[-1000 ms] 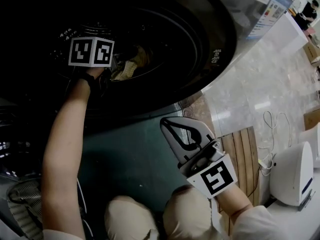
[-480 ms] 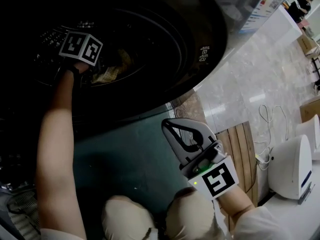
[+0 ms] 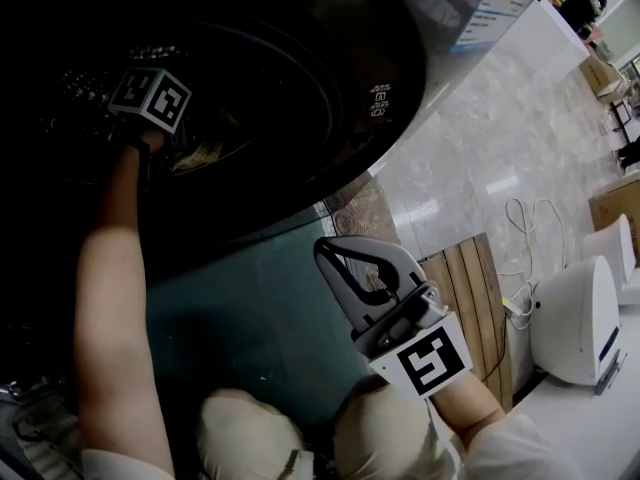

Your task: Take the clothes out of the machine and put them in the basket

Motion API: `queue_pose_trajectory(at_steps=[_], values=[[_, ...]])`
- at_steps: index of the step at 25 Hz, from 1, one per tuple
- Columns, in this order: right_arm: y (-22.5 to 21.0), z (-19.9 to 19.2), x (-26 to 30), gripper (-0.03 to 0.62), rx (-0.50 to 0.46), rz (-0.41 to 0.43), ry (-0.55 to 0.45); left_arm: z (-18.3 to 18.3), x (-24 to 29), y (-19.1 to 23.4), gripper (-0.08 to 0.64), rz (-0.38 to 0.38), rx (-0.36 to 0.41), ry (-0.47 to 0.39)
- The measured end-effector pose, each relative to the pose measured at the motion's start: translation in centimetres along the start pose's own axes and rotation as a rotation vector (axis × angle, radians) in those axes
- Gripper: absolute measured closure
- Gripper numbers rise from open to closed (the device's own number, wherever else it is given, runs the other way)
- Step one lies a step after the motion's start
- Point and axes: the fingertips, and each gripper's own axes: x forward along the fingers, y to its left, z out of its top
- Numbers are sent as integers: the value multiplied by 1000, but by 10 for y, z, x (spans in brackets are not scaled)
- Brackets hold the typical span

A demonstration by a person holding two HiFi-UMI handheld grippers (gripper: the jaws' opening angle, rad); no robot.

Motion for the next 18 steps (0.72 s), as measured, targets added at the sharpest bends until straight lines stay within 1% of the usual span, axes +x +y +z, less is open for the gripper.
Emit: queue_pose_trajectory(at_steps=[2, 3, 4, 7, 9, 12, 15, 16, 18], values=[[1, 2, 0, 578, -2, 0, -5, -1, -1, -3, 246, -4, -2, -5], [2, 3, 1, 580, -2, 3, -9, 0, -2, -5, 273, 2, 11, -6], [3, 5, 2, 580, -3, 7, -13, 1, -2, -6, 296, 12, 34, -6], [8, 11, 6, 580, -8, 23, -27, 5, -8, -11, 333, 52, 126, 0], [10, 15, 9, 580, -8, 28, -36, 9, -13, -17, 351, 56, 160, -24], [13, 20, 15, 578, 5, 36, -39, 13, -24, -23, 371, 49, 132, -111], [22, 36, 19, 580, 71, 67, -9, 15, -51, -31, 382, 83, 94, -230], [27, 45, 19, 578, 90, 82, 6, 15, -63, -36, 383, 84, 70, -277], [38, 66, 18, 578, 102, 115, 36, 16, -88, -53, 387, 56, 1, -382]])
